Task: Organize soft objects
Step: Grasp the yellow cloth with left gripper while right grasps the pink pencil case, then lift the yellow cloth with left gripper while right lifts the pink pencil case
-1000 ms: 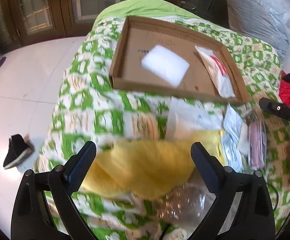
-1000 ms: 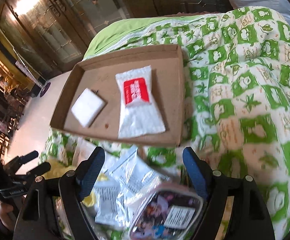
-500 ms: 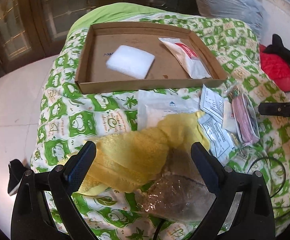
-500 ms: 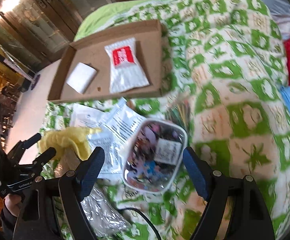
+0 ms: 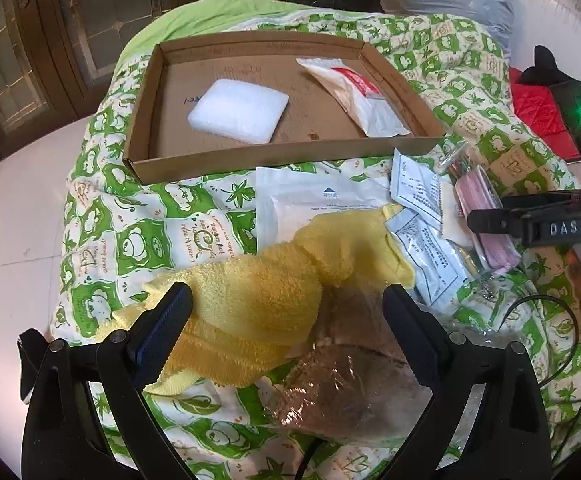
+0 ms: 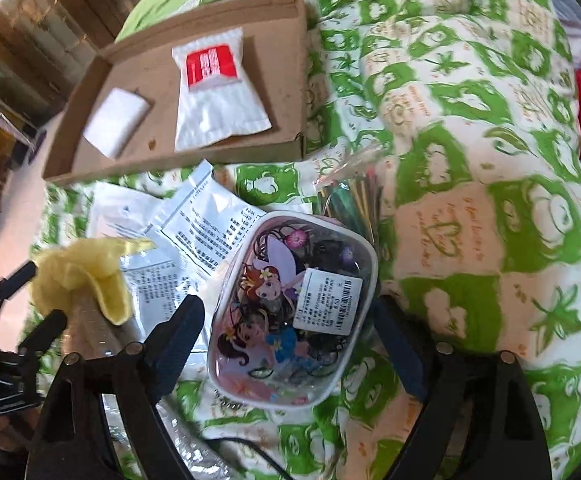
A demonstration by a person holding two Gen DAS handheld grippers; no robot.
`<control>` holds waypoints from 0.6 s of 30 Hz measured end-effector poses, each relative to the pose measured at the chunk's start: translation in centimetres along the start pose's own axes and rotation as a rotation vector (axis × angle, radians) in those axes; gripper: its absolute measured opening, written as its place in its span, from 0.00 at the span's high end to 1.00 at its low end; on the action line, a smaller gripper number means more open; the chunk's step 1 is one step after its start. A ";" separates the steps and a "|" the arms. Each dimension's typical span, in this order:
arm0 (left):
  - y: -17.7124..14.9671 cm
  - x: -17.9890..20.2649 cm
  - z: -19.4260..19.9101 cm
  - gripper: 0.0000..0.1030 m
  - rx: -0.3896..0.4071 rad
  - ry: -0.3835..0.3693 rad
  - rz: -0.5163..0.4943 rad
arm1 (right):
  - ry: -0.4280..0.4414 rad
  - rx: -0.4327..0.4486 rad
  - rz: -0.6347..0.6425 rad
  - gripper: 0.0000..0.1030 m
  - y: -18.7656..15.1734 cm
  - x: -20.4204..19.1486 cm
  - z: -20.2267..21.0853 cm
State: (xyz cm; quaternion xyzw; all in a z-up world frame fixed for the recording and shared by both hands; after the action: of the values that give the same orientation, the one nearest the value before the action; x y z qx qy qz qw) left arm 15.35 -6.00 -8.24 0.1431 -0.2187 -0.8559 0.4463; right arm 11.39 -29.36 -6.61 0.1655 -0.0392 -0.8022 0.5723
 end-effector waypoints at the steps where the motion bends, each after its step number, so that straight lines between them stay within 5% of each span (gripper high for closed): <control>1: 0.2 -0.1 -0.3 0.06 -0.004 -0.001 0.004 | -0.005 0.011 0.007 0.18 -0.1 -0.1 -0.1; 4: 0.8 -0.4 -1.3 0.06 -0.016 0.003 0.012 | 0.012 0.031 0.011 0.30 -0.1 -0.2 0.1; 12: 0.4 -1.2 -2.9 0.08 -0.052 0.020 0.027 | 0.103 0.054 0.080 0.32 -0.3 -2.7 0.5; 14: 0.5 -1.7 -2.5 0.26 -0.040 0.006 0.059 | 0.099 0.059 0.106 0.32 -0.3 -3.7 0.4; 18: 0.4 -2.9 -1.7 0.44 -0.020 -0.042 0.126 | 0.085 0.063 0.134 0.32 -0.3 -4.2 0.2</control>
State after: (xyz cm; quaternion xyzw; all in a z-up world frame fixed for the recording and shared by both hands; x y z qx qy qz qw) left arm 18.07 -4.23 -9.36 0.1065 -0.2281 -0.8312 0.4958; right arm 12.28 -25.35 -5.53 0.2142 -0.0511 -0.7529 0.6202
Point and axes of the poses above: each gripper's, at about its wrist camera, not at the fingertips, and z roughly against the way its jaws point, x to its right, y to its top, the point moved 4 cm from there along -z, roughly the way its jaws point, and after that the axes turned 9 degrees about y, right-handed, at the moved point
